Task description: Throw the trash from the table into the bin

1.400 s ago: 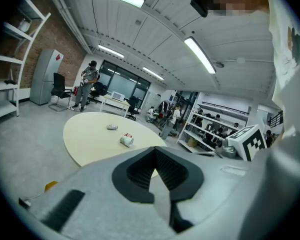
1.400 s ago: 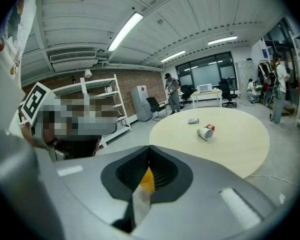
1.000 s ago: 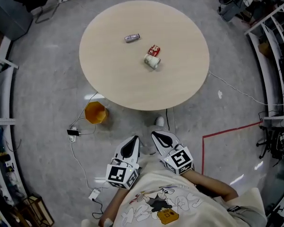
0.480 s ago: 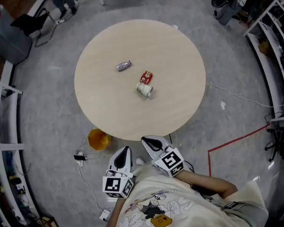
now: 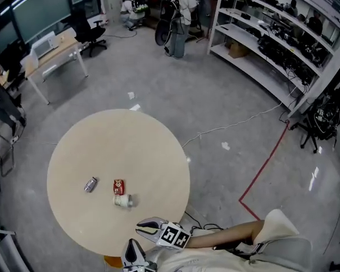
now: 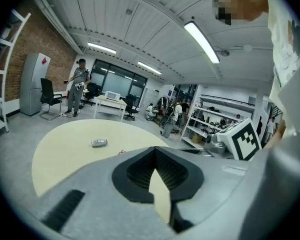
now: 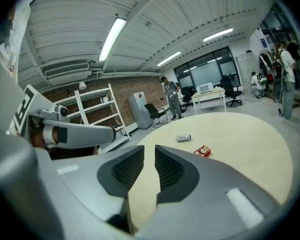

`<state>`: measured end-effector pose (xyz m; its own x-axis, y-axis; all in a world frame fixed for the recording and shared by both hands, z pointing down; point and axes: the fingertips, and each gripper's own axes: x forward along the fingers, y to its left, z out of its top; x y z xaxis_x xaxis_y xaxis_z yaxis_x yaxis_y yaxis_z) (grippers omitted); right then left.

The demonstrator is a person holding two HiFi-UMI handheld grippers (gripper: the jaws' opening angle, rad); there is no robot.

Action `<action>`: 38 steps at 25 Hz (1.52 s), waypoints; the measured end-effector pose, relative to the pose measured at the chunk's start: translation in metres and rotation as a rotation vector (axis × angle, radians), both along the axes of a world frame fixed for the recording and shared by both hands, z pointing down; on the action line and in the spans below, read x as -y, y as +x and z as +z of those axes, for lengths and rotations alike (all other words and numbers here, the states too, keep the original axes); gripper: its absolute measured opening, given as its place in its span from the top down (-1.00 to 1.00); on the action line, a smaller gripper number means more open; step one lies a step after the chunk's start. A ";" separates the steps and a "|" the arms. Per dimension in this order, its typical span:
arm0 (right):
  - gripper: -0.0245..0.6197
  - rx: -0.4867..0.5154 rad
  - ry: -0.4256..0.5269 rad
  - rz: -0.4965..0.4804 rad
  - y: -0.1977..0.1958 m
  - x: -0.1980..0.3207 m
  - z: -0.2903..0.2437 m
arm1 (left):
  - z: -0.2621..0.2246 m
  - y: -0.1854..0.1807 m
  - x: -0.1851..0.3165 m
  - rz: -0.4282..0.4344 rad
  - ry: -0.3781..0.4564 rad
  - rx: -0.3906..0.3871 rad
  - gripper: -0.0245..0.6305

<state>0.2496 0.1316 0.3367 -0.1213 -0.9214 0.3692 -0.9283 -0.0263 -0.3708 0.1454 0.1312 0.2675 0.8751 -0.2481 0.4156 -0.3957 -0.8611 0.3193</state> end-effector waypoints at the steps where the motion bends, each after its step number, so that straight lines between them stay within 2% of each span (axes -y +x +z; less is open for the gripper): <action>1: 0.68 0.008 -0.013 0.010 0.006 0.005 0.009 | 0.003 0.007 0.001 0.006 -0.001 0.001 0.91; 5: 0.58 0.042 -0.061 0.056 0.030 0.010 0.041 | 0.015 0.038 0.006 0.030 -0.005 0.008 0.91; 9: 0.46 0.125 -0.113 0.107 0.055 0.005 0.047 | 0.027 0.070 0.013 0.051 -0.011 0.016 0.91; 14: 0.46 0.153 -0.157 0.182 0.085 -0.008 0.061 | 0.029 0.105 0.011 0.071 0.009 0.010 0.91; 17: 0.45 0.234 -0.139 0.256 0.110 -0.023 0.063 | 0.019 0.120 0.002 0.077 0.051 -0.017 0.91; 19: 0.43 0.229 -0.121 0.299 0.135 -0.019 0.062 | 0.021 0.128 0.005 0.070 0.064 -0.030 0.91; 24: 0.37 0.203 -0.164 0.228 0.118 0.009 0.097 | 0.041 0.102 0.023 -0.027 0.042 0.032 0.91; 28: 0.33 0.191 -0.207 0.136 0.100 0.020 0.129 | 0.047 0.092 0.023 -0.051 0.038 0.078 0.91; 31: 0.34 0.263 -0.245 0.121 0.100 0.030 0.151 | 0.049 0.085 0.023 -0.072 0.036 0.121 0.91; 38: 0.41 0.410 -0.292 0.187 0.118 0.056 0.182 | 0.057 0.050 0.033 -0.157 0.014 0.217 0.91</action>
